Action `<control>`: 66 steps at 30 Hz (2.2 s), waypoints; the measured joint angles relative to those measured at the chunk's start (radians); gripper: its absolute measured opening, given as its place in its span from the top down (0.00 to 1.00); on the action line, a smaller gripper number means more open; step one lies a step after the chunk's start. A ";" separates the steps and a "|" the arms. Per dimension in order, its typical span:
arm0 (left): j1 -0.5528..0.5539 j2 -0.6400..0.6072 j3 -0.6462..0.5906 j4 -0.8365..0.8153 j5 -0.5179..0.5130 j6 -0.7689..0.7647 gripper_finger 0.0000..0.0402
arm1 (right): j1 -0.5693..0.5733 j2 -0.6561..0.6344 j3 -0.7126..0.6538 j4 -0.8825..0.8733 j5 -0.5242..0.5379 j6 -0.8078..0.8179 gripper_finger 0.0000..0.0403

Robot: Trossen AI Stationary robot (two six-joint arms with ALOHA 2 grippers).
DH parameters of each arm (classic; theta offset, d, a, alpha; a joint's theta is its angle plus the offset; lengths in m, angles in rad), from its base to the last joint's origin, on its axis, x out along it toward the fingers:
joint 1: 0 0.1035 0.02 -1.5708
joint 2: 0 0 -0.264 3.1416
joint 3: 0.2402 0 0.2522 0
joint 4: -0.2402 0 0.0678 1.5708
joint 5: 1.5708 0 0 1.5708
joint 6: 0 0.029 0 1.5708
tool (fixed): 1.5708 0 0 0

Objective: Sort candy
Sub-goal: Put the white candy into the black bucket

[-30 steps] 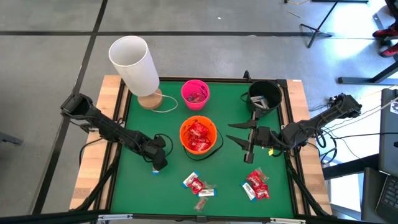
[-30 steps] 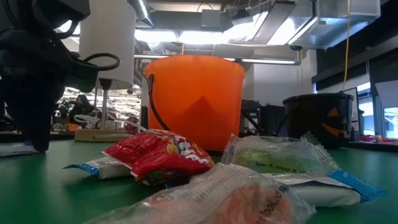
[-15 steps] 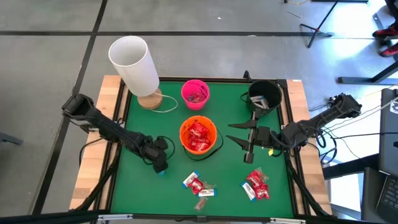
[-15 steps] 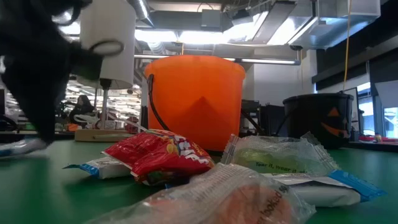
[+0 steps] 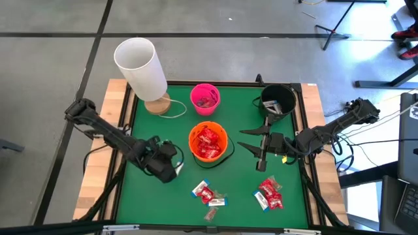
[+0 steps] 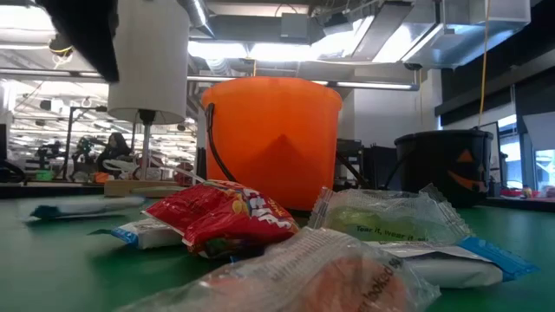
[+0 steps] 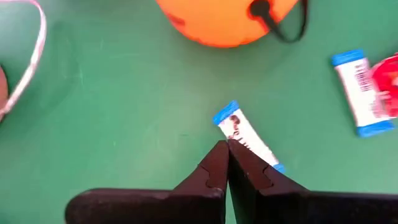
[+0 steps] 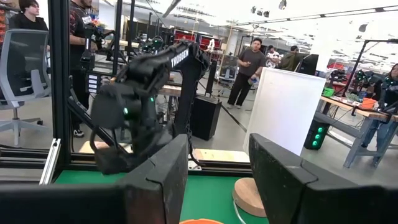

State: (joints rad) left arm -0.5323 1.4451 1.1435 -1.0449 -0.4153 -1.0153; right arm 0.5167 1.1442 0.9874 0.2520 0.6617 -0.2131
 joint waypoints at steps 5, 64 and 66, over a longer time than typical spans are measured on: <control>-0.014 -0.001 0.043 -0.002 0.014 -0.006 1.00 | 0.000 0.000 0.000 0.000 0.000 0.000 0.59; 0.048 0.278 -0.133 0.154 0.243 0.049 0.87 | 0.000 0.000 0.000 -0.016 -0.026 0.007 0.59; 0.050 0.276 -0.105 0.113 0.231 0.050 0.89 | 0.000 0.000 0.000 -0.016 -0.026 0.007 0.59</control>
State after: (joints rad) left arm -0.4828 1.7215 1.0383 -0.9319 -0.1844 -0.9649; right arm 0.5167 1.1442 0.9874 0.2359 0.6361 -0.2062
